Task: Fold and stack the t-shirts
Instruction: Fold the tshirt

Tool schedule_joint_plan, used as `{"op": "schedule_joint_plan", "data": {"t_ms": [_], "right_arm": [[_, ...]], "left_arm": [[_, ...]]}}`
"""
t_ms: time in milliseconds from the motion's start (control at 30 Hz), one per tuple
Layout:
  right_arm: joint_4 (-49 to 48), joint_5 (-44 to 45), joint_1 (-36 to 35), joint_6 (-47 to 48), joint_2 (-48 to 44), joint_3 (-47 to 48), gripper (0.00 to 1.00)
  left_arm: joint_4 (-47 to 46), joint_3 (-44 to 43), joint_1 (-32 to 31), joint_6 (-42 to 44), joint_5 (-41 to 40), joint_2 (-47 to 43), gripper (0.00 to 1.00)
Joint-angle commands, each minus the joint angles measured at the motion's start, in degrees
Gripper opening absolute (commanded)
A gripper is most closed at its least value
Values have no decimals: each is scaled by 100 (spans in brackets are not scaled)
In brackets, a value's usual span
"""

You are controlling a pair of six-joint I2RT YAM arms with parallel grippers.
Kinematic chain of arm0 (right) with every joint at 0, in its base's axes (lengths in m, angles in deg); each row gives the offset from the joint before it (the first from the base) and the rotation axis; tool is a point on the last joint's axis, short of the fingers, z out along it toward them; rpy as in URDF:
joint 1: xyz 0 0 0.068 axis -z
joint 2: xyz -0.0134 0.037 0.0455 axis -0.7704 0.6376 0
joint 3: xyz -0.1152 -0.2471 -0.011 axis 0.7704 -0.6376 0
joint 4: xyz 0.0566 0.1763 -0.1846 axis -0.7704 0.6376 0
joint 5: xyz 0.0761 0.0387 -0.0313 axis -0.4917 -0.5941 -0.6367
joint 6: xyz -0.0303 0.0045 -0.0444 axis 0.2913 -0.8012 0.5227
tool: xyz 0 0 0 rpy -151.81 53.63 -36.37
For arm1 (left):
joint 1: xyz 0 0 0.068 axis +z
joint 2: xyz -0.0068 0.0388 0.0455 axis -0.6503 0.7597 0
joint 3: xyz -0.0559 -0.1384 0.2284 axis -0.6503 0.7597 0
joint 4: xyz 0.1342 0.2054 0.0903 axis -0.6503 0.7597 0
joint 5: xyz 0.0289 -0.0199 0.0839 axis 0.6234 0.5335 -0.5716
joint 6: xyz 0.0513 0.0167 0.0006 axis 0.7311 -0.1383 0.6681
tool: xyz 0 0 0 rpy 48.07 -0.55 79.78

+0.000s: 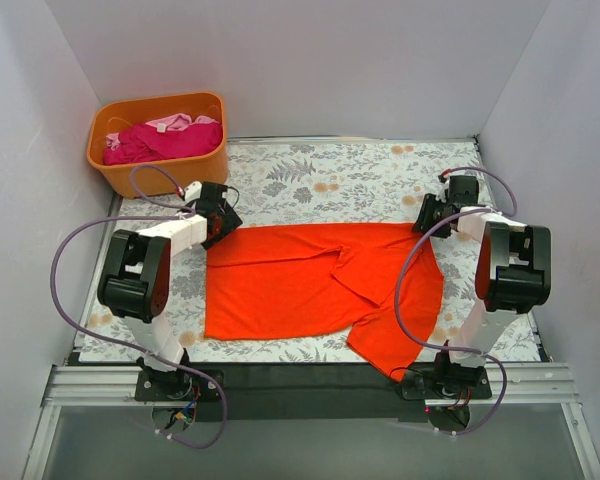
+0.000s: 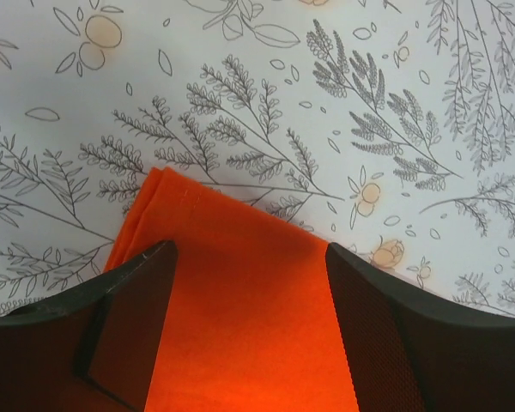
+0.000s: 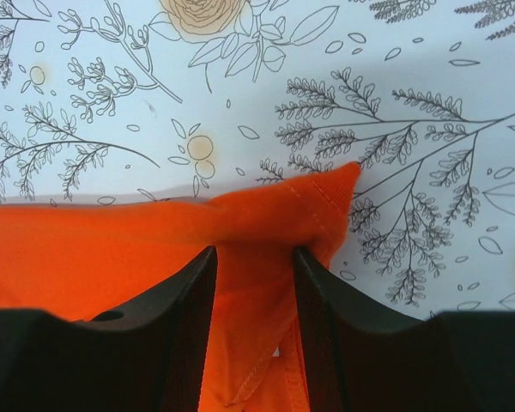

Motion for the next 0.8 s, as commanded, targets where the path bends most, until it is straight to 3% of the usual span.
{"op": "schedule_joint_plan", "data": {"t_ms": [0,200,367,600,767], "right_arm": [[-81,145,119,283,277,304,41],[-2,155,155,617,558,630,42],[16,233,-152,670,-21,447,42],[165,1348,-1680,688,-1364,-107,42],[411,1280,-2751,749,-1840,-371,37]], "left_arm": [[49,-231,108,163,-234,346,65],[66,-486,196,401,-375,558,65],[66,-557,126,787,-252,-12,69],[391,-286,-146,1086,-261,-1462,72],[628,505,-147,1218,-498,-2997,72]]}}
